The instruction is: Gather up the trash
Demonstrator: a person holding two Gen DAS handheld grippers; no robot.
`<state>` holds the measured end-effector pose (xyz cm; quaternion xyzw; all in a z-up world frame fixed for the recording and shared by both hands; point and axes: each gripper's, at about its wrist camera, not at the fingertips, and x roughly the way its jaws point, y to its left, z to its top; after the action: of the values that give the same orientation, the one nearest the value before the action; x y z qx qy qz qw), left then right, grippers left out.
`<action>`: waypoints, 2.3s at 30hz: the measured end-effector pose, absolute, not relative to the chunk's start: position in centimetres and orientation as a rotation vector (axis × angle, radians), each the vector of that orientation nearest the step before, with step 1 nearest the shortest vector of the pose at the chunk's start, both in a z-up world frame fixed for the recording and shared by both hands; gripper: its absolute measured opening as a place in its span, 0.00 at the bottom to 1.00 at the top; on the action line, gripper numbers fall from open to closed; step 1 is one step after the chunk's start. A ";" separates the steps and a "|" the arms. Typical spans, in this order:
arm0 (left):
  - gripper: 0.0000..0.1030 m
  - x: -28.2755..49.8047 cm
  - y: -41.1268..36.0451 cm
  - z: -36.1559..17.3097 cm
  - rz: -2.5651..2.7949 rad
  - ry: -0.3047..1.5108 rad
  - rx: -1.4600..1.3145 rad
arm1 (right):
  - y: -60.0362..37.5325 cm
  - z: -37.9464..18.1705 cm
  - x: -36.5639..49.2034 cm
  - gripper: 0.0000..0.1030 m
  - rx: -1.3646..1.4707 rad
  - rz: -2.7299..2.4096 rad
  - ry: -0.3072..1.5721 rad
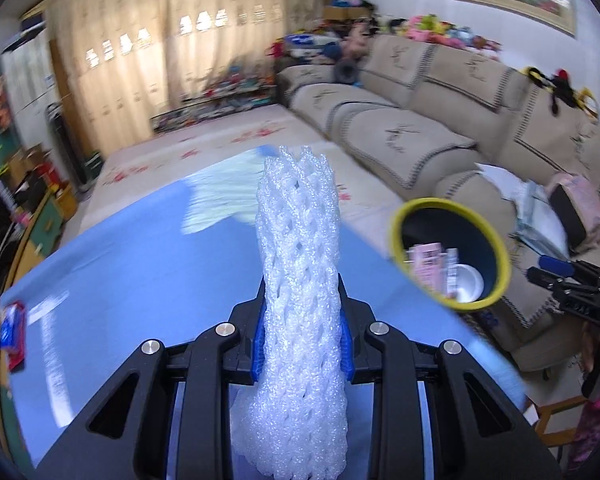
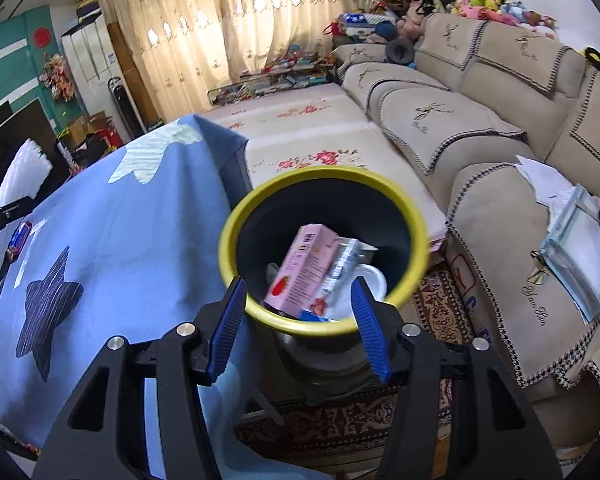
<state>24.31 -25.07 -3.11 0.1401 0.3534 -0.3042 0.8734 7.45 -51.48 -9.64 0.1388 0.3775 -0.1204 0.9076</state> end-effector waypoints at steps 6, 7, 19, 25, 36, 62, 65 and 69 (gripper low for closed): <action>0.28 21.5 -34.5 -3.3 -0.777 0.758 0.329 | -54.7 -9.5 3.0 0.51 0.318 -0.324 0.737; 0.28 21.2 -36.3 -3.5 -0.802 0.766 0.340 | -55.2 -9.6 2.3 0.51 0.328 -0.337 0.730; 0.33 25.6 -50.7 -12.0 -0.877 1.035 0.398 | -59.9 -12.1 -0.5 0.52 0.422 -0.386 0.745; 0.63 27.7 -53.2 -15.8 -0.846 1.057 0.413 | -61.1 -12.6 -0.5 0.52 0.447 -0.392 0.762; 0.84 28.4 -49.2 -14.6 -0.788 1.055 0.335 | -59.7 -12.0 -0.1 0.55 0.433 -0.362 0.764; 0.95 5.3 -5.5 2.1 -0.188 0.534 0.013 | -40.9 -0.9 -1.3 0.93 0.097 -0.075 0.566; 0.95 2.9 -4.0 2.5 -0.166 0.503 0.005 | -39.8 0.3 -2.2 0.93 0.093 -0.077 0.518; 0.95 1.0 -3.1 2.5 -0.131 0.478 0.006 | -38.8 0.6 -2.9 0.93 0.104 -0.069 0.494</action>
<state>1.02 -3.14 2.53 0.0032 0.2366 -0.0651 0.9694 -2.94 -38.84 0.61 0.0515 0.2442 -0.0342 0.9678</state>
